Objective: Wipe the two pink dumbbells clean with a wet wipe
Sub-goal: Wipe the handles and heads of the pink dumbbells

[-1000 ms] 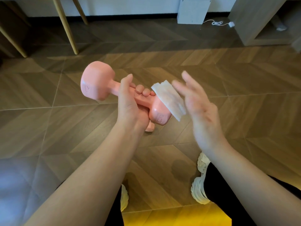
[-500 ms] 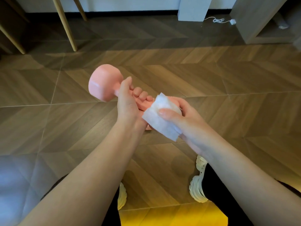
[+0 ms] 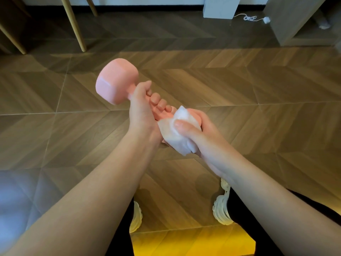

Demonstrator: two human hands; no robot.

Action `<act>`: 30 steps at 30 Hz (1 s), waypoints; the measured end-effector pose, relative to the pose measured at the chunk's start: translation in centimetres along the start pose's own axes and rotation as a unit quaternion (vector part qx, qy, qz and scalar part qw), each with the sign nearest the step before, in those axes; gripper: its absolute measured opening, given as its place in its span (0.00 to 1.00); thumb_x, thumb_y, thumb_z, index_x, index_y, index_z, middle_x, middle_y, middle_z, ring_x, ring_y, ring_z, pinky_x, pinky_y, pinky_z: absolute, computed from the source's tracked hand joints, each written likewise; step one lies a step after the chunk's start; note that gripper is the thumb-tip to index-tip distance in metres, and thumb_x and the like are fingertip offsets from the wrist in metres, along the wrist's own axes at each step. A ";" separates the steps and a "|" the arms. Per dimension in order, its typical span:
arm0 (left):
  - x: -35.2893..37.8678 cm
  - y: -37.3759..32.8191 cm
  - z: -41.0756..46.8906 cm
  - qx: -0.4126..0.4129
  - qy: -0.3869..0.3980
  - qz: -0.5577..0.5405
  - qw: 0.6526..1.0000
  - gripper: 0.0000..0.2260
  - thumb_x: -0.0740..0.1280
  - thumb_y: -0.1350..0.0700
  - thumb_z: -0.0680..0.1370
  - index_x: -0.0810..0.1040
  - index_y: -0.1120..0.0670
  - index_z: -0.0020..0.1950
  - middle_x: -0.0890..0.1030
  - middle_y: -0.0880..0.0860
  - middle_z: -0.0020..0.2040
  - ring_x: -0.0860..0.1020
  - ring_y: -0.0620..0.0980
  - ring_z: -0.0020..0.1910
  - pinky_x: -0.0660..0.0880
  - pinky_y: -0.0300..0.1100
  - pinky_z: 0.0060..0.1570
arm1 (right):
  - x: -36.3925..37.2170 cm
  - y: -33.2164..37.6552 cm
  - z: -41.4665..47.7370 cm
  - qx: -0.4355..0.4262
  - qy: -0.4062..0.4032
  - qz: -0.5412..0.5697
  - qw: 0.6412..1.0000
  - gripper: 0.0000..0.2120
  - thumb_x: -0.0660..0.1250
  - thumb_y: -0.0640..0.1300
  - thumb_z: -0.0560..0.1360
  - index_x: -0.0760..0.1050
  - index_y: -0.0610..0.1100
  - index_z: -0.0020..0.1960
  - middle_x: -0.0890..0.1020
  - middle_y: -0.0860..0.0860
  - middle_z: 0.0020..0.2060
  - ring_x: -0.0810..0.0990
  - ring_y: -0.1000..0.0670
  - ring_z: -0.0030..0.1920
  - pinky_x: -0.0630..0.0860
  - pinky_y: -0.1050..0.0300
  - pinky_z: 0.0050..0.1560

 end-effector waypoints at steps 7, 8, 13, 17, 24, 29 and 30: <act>-0.5 -0.4 0.4 0.030 -0.026 -0.005 0.999 0.15 0.64 0.57 0.78 0.62 0.52 0.34 0.61 0.47 0.24 0.60 0.46 0.20 0.64 0.34 0.22 | -0.8 -0.7 -0.5 0.018 -0.064 0.033 0.997 0.14 0.57 0.54 0.82 0.72 0.56 0.65 0.82 0.52 0.57 0.82 0.52 0.56 0.80 0.53 0.53; -0.5 -0.4 0.4 0.036 -0.027 -0.001 0.999 0.15 0.64 0.57 0.78 0.63 0.52 0.34 0.61 0.47 0.24 0.60 0.46 0.19 0.64 0.34 0.22 | -0.7 -1.1 -0.6 0.030 -0.079 0.055 0.995 0.13 0.55 0.52 0.83 0.72 0.55 0.65 0.81 0.50 0.58 0.81 0.50 0.57 0.79 0.52 0.52; -0.1 -0.4 0.3 0.059 -0.024 0.031 0.997 0.15 0.64 0.58 0.78 0.63 0.52 0.33 0.61 0.47 0.23 0.60 0.46 0.19 0.63 0.34 0.21 | -0.2 -2.1 -0.5 0.126 -0.047 0.152 0.979 0.20 0.60 0.54 0.79 0.73 0.49 0.68 0.80 0.39 0.61 0.81 0.40 0.59 0.78 0.43 0.53; 0.4 0.0 0.3 0.040 -0.005 0.026 0.999 0.15 0.64 0.57 0.78 0.63 0.51 0.34 0.61 0.46 0.24 0.60 0.45 0.19 0.63 0.35 0.21 | -1.0 -0.9 -0.5 0.113 0.041 0.143 0.982 0.29 0.73 0.50 0.73 0.70 0.44 0.70 0.78 0.36 0.63 0.79 0.35 0.61 0.74 0.34 0.61; 0.1 0.3 0.2 0.008 -0.004 0.010 1.000 0.15 0.64 0.56 0.78 0.63 0.51 0.34 0.60 0.46 0.26 0.58 0.45 0.22 0.62 0.37 0.24 | 0.2 -0.3 0.0 0.004 0.039 0.011 0.999 0.25 0.73 0.48 0.73 0.71 0.42 0.66 0.82 0.38 0.56 0.82 0.40 0.56 0.81 0.47 0.51; 0.1 0.0 0.0 0.004 -0.003 0.006 1.000 0.15 0.64 0.56 0.78 0.62 0.51 0.34 0.60 0.46 0.25 0.60 0.45 0.20 0.64 0.33 0.22 | -0.2 -0.9 0.1 0.040 -0.008 0.042 0.998 0.21 0.66 0.57 0.77 0.76 0.44 0.62 0.82 0.39 0.57 0.82 0.39 0.58 0.83 0.43 0.49; 0.1 -0.1 0.1 0.005 -0.004 0.005 1.000 0.15 0.64 0.56 0.78 0.62 0.51 0.34 0.60 0.46 0.24 0.60 0.45 0.20 0.64 0.33 0.22 | -0.2 -1.0 0.2 0.050 0.002 0.051 0.997 0.23 0.67 0.58 0.76 0.75 0.44 0.64 0.82 0.39 0.59 0.81 0.39 0.59 0.82 0.42 0.50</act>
Point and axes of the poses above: each hand's wrist, its own z-axis towards the middle knuckle, its own x-axis out of the palm, y = z × x, the point moved 9 cm from there along z, towards the middle knuckle
